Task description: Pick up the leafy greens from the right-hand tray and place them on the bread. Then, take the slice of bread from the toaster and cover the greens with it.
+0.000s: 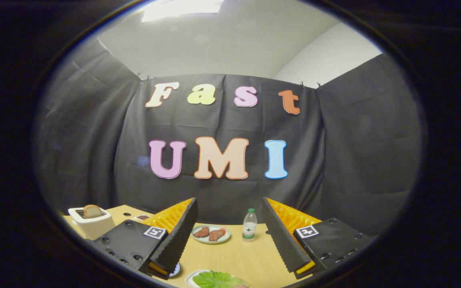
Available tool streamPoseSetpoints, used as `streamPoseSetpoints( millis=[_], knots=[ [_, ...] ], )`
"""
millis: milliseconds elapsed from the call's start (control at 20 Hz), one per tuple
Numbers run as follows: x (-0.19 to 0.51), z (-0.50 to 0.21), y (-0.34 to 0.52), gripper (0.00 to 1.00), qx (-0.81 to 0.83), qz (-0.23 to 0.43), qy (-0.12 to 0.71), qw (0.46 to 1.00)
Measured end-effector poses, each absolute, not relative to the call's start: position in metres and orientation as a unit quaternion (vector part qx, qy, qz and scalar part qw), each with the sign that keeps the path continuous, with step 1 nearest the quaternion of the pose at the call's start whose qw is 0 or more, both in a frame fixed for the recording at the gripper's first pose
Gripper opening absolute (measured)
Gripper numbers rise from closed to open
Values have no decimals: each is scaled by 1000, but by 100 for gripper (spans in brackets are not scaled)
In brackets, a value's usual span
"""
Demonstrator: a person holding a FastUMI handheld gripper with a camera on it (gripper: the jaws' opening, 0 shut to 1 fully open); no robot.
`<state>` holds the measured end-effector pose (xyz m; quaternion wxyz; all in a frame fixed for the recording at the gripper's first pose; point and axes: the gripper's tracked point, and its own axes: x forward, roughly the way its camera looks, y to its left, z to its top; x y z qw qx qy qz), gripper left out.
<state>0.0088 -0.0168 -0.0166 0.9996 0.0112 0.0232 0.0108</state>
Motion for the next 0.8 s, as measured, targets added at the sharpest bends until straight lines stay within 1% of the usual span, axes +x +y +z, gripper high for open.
streamPoseSetpoints(
  millis=[250, 600, 800],
  knots=[
    [12, -35, -17, 100, 10, 46, 51, 998],
    [14, -77, 2, 100, -12, 136, 109, 985],
    [13, -117, 8, 100, -34, 176, 164, 970]
  ],
)
